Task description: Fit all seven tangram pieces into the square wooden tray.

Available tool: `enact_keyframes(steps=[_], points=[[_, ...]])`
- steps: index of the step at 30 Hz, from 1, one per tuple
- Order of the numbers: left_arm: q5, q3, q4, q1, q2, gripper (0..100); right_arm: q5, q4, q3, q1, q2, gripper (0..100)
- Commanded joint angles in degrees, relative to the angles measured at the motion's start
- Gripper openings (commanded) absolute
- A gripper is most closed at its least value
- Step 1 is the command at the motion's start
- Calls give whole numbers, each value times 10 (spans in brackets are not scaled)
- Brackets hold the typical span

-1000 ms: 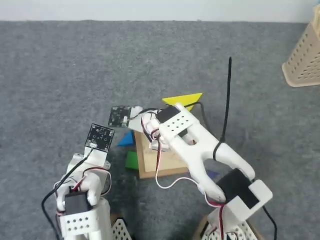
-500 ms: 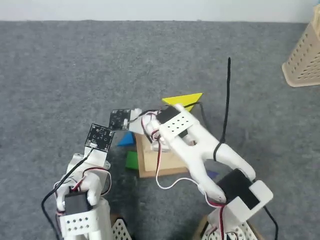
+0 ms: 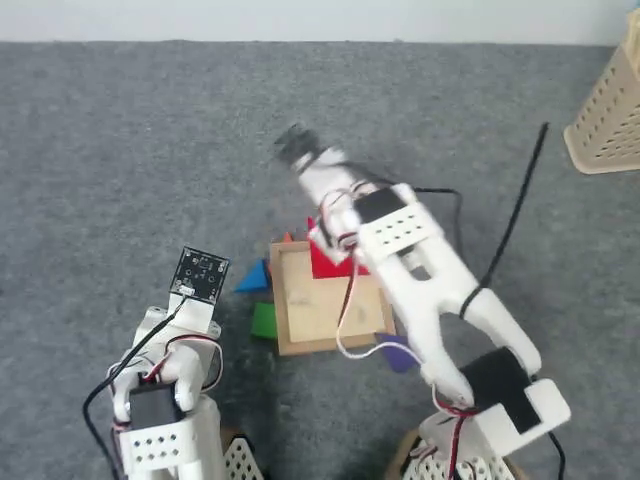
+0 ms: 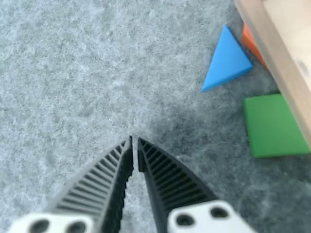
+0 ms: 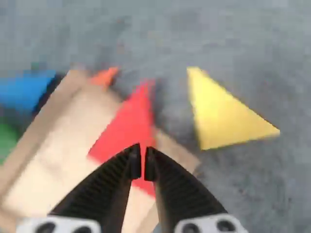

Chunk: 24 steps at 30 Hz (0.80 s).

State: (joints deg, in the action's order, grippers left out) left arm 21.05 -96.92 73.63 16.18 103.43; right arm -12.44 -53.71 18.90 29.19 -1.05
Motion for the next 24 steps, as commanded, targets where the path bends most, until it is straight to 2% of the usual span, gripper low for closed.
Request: enact_keyframes(steps=[1,8,12,19,24], points=[[4,4,-1,1,11,13,61,56,-33,-28,-6,6],[4,4,-1,1,11,13,55,87,-67,18,114,6],[4,4,-1,1,11,13,19,74,-73,52,131,6],[4,4,-1,1,11,13,14,55,-73,61,101,6],[4,4,-1,1,11,13,14,0,-45,45,-22,6]])
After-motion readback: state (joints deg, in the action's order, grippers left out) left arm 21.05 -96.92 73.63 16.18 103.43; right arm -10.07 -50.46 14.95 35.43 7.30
